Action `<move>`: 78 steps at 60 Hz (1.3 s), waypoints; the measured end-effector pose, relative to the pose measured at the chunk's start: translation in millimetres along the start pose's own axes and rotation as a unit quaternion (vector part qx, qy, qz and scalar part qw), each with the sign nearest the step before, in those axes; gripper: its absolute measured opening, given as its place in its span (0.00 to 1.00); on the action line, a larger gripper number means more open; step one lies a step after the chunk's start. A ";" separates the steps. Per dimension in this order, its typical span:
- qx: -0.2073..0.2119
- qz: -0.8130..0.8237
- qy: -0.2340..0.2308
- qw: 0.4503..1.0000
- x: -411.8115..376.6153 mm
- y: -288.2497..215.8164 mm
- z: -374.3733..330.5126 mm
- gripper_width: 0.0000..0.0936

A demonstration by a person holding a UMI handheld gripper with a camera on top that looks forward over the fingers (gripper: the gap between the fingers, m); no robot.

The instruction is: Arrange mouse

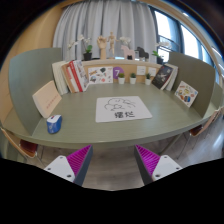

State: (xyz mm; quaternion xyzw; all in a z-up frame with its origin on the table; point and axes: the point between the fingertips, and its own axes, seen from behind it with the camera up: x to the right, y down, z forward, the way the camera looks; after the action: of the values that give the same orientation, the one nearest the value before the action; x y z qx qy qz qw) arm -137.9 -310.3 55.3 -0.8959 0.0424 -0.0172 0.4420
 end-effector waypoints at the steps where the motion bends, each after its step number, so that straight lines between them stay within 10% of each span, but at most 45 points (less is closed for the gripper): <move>1: -0.005 -0.005 -0.010 1.000 -15.4 4.9 2.8 0.89; 20: -0.031 -0.067 -0.112 0.991 -218.9 7.0 60.9 0.90; 46: -0.066 -0.065 -0.094 0.991 -280.8 -32.5 161.6 0.88; 56: -0.077 -0.066 -0.084 0.991 -277.5 -35.9 169.9 0.56; 78: -0.119 -0.075 -0.091 0.986 -276.6 -37.0 169.5 0.38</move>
State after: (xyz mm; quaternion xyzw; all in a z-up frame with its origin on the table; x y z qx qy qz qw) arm -399.5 -128.7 -16.7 -0.9406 -0.0639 0.0363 0.3314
